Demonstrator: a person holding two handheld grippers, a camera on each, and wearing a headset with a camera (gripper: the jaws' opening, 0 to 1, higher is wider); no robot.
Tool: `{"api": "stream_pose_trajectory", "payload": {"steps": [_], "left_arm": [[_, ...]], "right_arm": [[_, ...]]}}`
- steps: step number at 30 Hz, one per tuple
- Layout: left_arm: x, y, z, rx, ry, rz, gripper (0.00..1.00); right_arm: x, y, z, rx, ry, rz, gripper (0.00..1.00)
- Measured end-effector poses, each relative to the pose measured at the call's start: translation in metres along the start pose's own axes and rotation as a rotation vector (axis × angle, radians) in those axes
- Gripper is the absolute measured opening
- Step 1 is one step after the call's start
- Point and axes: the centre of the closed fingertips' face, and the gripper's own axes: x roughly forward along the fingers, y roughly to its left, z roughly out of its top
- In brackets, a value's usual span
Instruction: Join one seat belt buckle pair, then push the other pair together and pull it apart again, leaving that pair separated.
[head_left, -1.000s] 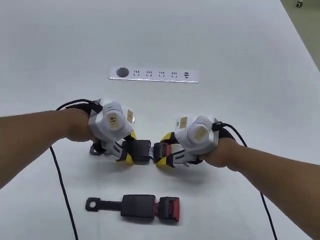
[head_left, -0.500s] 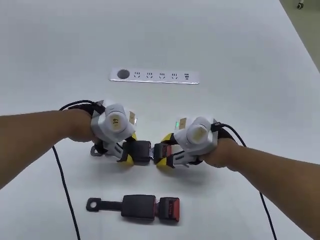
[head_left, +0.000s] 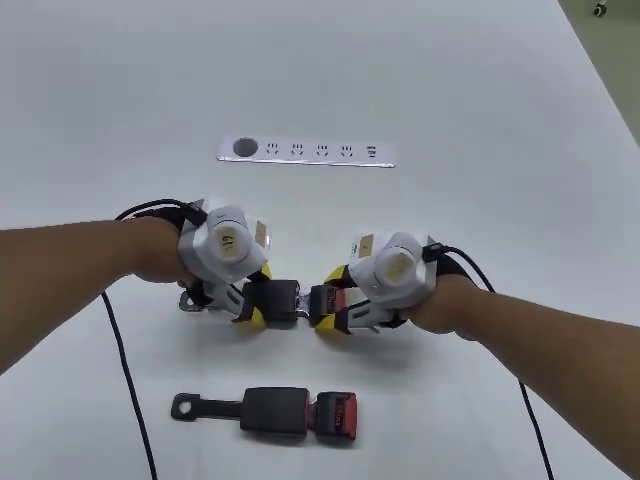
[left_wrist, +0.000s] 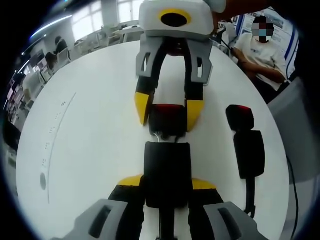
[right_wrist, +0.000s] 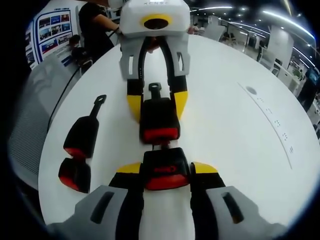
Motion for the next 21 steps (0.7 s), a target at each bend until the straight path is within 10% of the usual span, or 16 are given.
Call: {"api": "stream_pose_trajectory", "payload": {"steps": [21], "left_arm": [[0.000,0.001,0.001,-0.015,-0.026,0.002,0.34]], "right_arm": [[-0.022,-0.004,-0.028,0.029,-0.004,-0.008,0.35]]}}
